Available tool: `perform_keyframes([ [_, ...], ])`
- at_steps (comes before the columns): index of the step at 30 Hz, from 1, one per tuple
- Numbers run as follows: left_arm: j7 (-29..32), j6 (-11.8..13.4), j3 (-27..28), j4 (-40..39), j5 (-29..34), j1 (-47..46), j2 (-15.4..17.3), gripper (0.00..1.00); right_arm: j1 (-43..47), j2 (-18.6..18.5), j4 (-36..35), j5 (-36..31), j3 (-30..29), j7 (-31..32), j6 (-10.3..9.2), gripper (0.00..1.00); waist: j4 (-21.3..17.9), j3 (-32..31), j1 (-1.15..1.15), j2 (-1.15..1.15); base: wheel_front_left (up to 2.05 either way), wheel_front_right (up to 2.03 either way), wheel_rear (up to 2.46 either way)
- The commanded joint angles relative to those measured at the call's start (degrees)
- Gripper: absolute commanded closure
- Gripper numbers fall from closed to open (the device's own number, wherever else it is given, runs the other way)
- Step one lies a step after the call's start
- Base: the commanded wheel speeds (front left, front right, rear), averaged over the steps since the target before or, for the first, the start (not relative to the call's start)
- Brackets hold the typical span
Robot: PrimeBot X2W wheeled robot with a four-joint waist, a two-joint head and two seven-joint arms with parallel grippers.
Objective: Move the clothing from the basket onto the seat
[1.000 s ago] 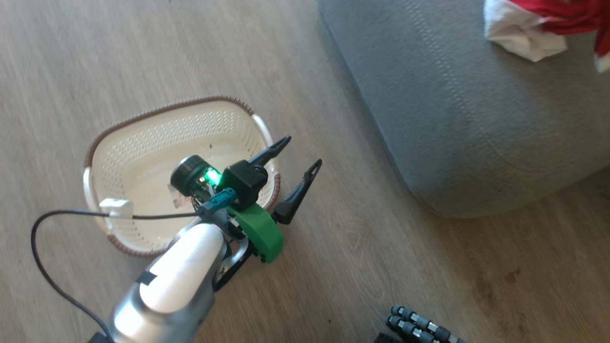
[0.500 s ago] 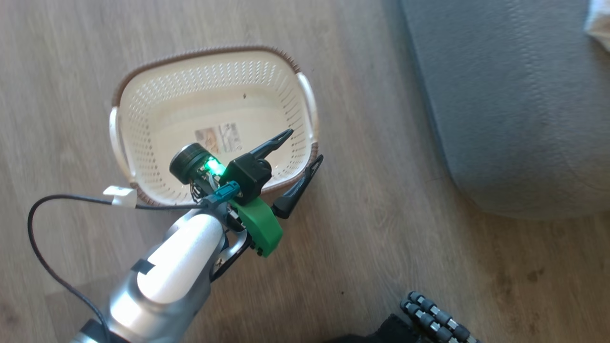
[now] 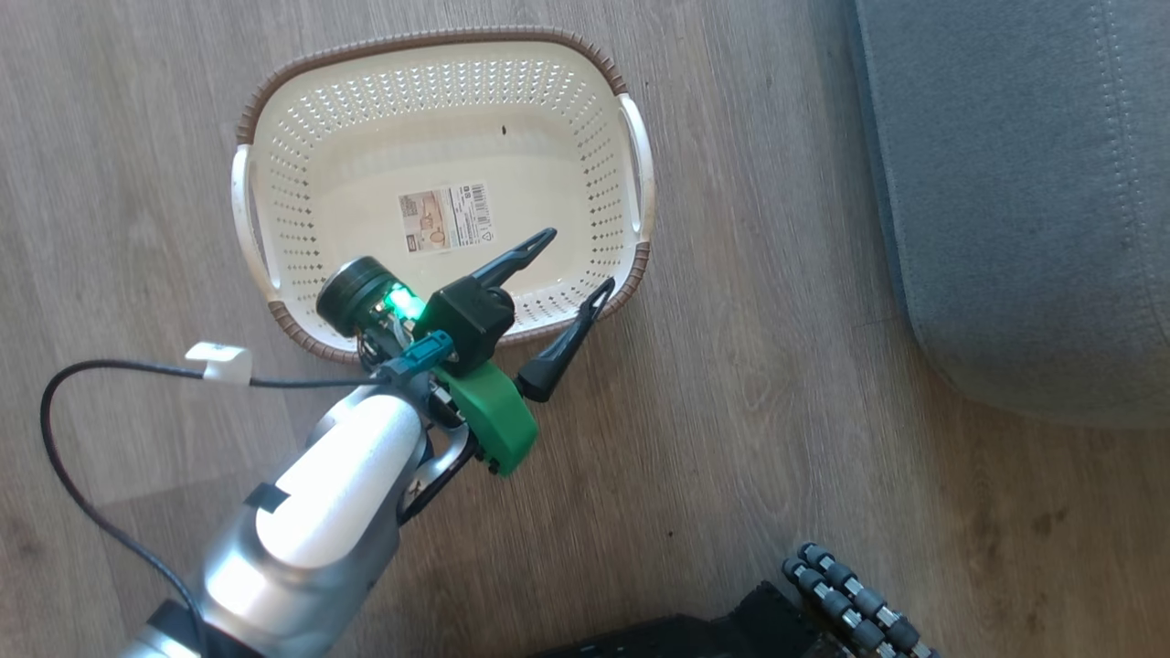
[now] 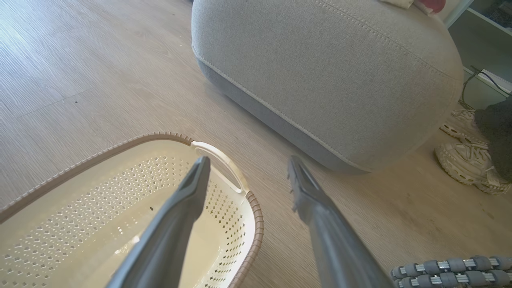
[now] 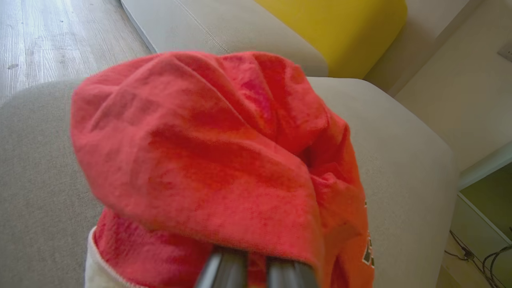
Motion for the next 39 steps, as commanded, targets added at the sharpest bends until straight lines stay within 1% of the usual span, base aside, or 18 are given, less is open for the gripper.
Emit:
perform_keyframes([
  [1,-0.54,-0.09,1.77,-1.14,-0.1,-1.05,0.54,0.0,1.77,-1.8,-0.18,0.01,0.32,-1.76,-0.02,0.0,-0.1,-0.29,0.0,0.0,0.0,0.0,0.0],
  [2,-0.54,-0.09,1.77,-1.14,-0.1,-1.05,0.54,0.0,1.77,-1.8,-0.18,0.01,0.32,-1.76,-0.02,0.0,-0.1,-0.29,0.0,0.0,0.0,0.0,0.0],
  [5,-0.54,-0.09,2.15,-0.91,-0.24,-0.94,0.31,0.0,3.61,-1.95,3.6,1.31,1.35,-4.58,-0.02,0.0,-0.22,-1.14,0.0,0.0,0.0,0.0,0.0],
  [8,-0.54,-0.09,2.79,-0.67,-0.38,-0.59,-0.12,0.0,5.7,-2.12,6.44,3.15,4.45,-5.92,-0.02,0.0,-0.22,-2.18,0.0,0.0,0.0,0.0,0.0],
  [10,-0.54,-0.09,3.25,-0.51,-0.51,-0.27,-0.4,0.0,7.5,-2.05,7.01,4.66,6.74,-6.17,-0.02,0.0,-0.19,-3.08,0.0,0.0,0.0,0.0,0.0],
  [14,-0.54,-0.09,4.66,-0.29,-0.65,0.5,-1.13,0.0,12.42,-0.9,3.3,9.21,12.0,-6.23,-0.02,0.0,0.28,-5.13,0.0,0.0,0.0,0.0,0.0],
  [19,-0.54,-0.09,7.03,0.14,-0.89,2.28,-2.38,0.0,20.49,0.96,-3.82,15.96,19.97,-6.24,-0.02,0.0,1.69,-8.7,0.0,0.0,0.0,0.0,0.0],
  [23,-0.54,-0.09,9.29,0.39,-1.02,4.21,-3.25,0.0,26.2,2.65,-10.0,20.54,25.35,-6.25,-0.02,0.0,3.49,-11.69,0.0,0.0,0.0,0.0,0.0],
  [27,-0.54,-0.09,11.76,0.72,-1.01,6.12,-4.06,0.0,29.79,4.76,-15.18,23.97,29.43,-6.25,-0.02,0.0,5.97,-14.65,0.0,0.0,0.0,0.0,0.0],
  [32,-0.54,-0.09,15.29,1.0,-0.86,8.81,-5.08,0.0,33.63,8.17,-21.75,25.11,33.48,-6.25,-0.02,0.0,9.41,-18.53,0.0,0.0,0.0,0.0,0.0],
  [39,-0.54,-0.09,21.38,1.23,-0.24,12.53,-6.04,0.0,37.43,11.9,-28.81,25.76,36.07,-6.25,-0.02,0.0,13.53,-22.87,0.0,0.0,0.0,0.0,0.0],
])
